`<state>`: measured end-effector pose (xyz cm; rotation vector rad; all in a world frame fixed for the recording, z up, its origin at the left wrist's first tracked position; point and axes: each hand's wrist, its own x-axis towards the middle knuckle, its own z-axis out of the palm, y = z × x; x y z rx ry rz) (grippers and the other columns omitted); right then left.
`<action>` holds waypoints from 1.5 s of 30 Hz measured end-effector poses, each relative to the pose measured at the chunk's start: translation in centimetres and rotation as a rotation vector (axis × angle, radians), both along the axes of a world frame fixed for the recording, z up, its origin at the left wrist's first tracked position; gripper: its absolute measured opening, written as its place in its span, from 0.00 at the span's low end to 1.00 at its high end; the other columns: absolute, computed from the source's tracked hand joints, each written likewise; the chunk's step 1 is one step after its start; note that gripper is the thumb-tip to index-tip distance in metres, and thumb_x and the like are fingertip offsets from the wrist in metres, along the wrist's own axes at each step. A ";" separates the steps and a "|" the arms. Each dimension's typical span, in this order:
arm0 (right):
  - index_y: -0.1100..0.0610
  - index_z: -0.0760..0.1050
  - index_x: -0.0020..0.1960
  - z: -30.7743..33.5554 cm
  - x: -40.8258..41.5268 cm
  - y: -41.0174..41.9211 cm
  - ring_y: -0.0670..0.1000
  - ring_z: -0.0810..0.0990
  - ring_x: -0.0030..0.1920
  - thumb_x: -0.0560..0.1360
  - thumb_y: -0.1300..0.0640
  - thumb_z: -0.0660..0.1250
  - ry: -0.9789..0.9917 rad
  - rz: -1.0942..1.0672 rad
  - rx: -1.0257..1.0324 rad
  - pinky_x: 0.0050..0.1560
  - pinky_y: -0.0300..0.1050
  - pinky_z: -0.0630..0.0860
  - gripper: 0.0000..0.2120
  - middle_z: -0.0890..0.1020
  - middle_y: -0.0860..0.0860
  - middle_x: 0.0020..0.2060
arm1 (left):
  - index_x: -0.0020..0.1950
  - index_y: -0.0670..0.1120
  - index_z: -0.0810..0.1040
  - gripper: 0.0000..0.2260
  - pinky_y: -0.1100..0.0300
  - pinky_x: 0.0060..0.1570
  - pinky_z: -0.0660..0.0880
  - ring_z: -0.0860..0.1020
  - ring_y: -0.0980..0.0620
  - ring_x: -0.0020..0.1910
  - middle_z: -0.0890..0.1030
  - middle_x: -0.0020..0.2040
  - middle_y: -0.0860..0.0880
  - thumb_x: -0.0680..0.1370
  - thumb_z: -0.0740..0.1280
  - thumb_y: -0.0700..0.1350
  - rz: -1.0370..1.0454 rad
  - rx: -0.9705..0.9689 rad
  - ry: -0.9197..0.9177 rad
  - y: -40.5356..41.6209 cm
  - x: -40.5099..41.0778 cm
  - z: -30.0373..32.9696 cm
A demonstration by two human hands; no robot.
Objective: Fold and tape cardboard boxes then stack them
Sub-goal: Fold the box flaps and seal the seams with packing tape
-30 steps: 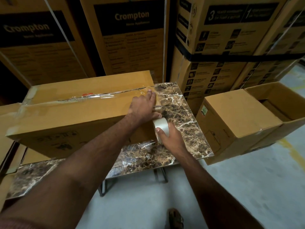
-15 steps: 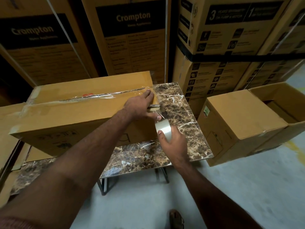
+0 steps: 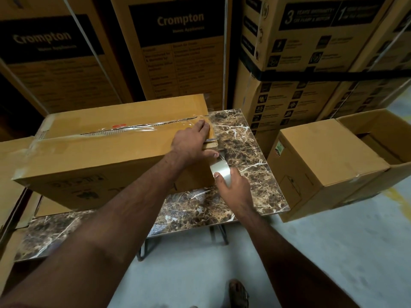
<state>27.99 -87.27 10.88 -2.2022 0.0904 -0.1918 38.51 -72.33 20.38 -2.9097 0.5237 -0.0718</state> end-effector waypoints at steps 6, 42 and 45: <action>0.58 0.74 0.55 -0.5 2.3 0.8 0.51 0.80 0.39 0.81 0.47 0.65 0.178 -0.045 0.134 0.34 0.44 0.76 0.14 0.79 0.49 0.40 | 0.81 0.43 0.53 0.42 0.49 0.54 0.75 0.74 0.42 0.66 0.55 0.81 0.43 0.77 0.59 0.69 0.027 0.134 -0.109 -1.2 -0.9 -0.4; 0.57 0.70 0.69 0.6 4.7 0.6 0.58 0.80 0.57 0.77 0.31 0.56 0.421 0.022 0.027 0.57 0.57 0.79 0.34 0.78 0.56 0.61 | 0.72 0.46 0.69 0.32 0.50 0.56 0.75 0.76 0.46 0.61 0.71 0.71 0.46 0.75 0.69 0.63 -0.018 -0.153 -0.135 -0.7 -0.4 -1.4; 0.55 0.73 0.66 1.2 3.6 0.4 0.53 0.79 0.54 0.79 0.36 0.60 0.146 -0.171 0.010 0.49 0.48 0.77 0.26 0.75 0.52 0.60 | 0.68 0.43 0.76 0.20 0.54 0.54 0.74 0.77 0.45 0.60 0.76 0.66 0.44 0.81 0.65 0.54 -0.074 -0.519 -0.065 1.0 0.0 -1.0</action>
